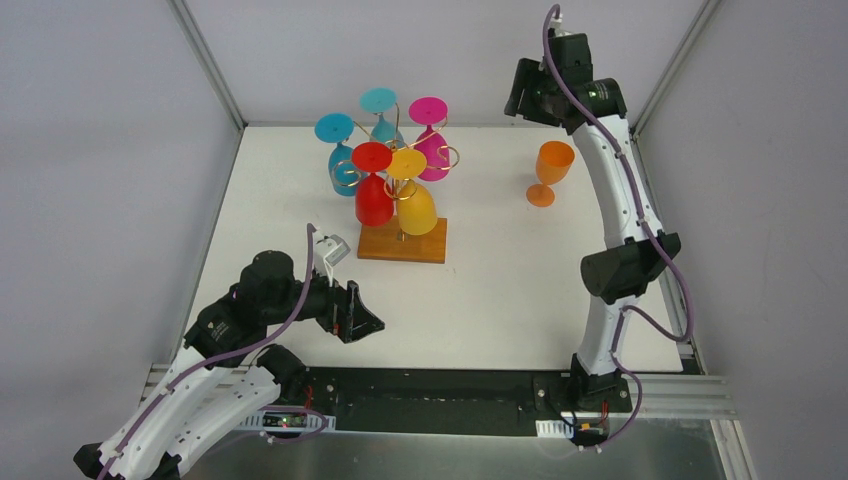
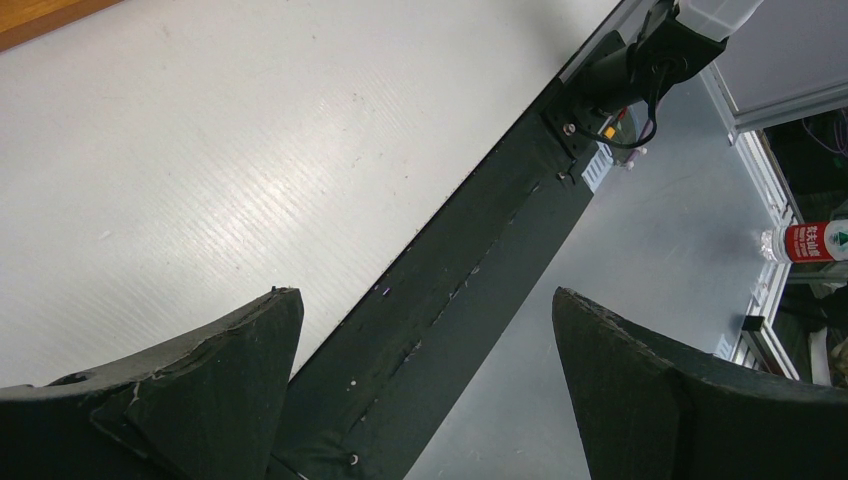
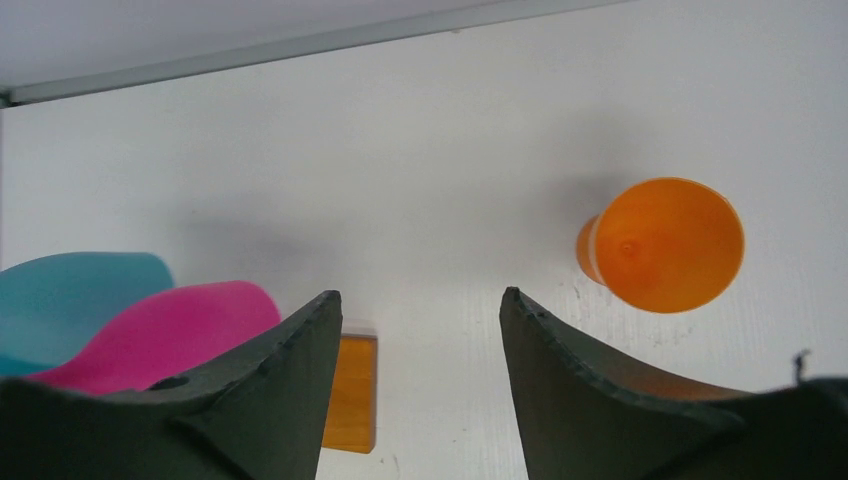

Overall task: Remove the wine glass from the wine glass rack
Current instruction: Place the wine glass at the center of the board, then pick up the wine glass from the wine rack.

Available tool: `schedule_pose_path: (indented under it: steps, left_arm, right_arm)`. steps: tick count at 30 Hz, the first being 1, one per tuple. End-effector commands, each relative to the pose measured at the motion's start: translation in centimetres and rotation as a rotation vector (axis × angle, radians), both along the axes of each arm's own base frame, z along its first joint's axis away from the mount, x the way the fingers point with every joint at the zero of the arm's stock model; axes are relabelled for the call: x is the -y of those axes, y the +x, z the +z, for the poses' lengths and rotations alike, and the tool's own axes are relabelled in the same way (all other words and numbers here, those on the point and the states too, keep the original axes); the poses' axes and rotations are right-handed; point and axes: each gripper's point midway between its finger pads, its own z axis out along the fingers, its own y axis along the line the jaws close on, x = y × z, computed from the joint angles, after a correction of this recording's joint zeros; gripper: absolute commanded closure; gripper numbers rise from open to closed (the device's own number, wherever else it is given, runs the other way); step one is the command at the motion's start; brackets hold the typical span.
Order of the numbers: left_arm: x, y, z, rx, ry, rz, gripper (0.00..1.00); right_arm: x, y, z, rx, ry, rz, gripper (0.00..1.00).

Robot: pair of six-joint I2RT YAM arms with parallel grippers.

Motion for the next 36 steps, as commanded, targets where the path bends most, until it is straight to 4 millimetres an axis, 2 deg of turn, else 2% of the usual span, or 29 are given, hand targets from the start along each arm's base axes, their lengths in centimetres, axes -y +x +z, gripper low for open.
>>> schedule_pose_path:
  steps: [1, 7, 18, 25, 30, 36]
  left_arm:
    - [0.1, 0.4, 1.3, 0.050, -0.013, 0.000, 0.01]
    - [0.0, 0.4, 1.5, 0.057, -0.016, 0.006, 0.01]
    - [0.0, 0.5, 1.4, 0.054, -0.012, 0.009, 0.01]
    - [-0.1, 0.7, 1.4, 0.059, -0.010, 0.020, 0.01]
    - [-0.2, 0.7, 1.4, 0.061, -0.006, 0.028, 0.01]
    - [-0.4, 0.8, 1.4, 0.067, -0.007, 0.036, 0.01]
  right_arm:
    - [-2.6, -2.0, 5.9, 0.127, 0.163, 0.098, 0.36]
    - [-5.9, -5.4, 7.9, 0.143, 0.301, 0.235, 0.34]
    - [-8.8, -12.9, 11.5, 0.181, 0.451, 0.388, 0.34]
    - [-10.2, -16.8, 11.0, 0.182, 0.497, 0.412, 0.36]
    - [-11.2, -19.4, 11.1, 0.202, 0.619, 0.393, 0.38]
    - [-11.8, -21.0, 10.5, 0.191, 0.765, 0.291, 0.42]
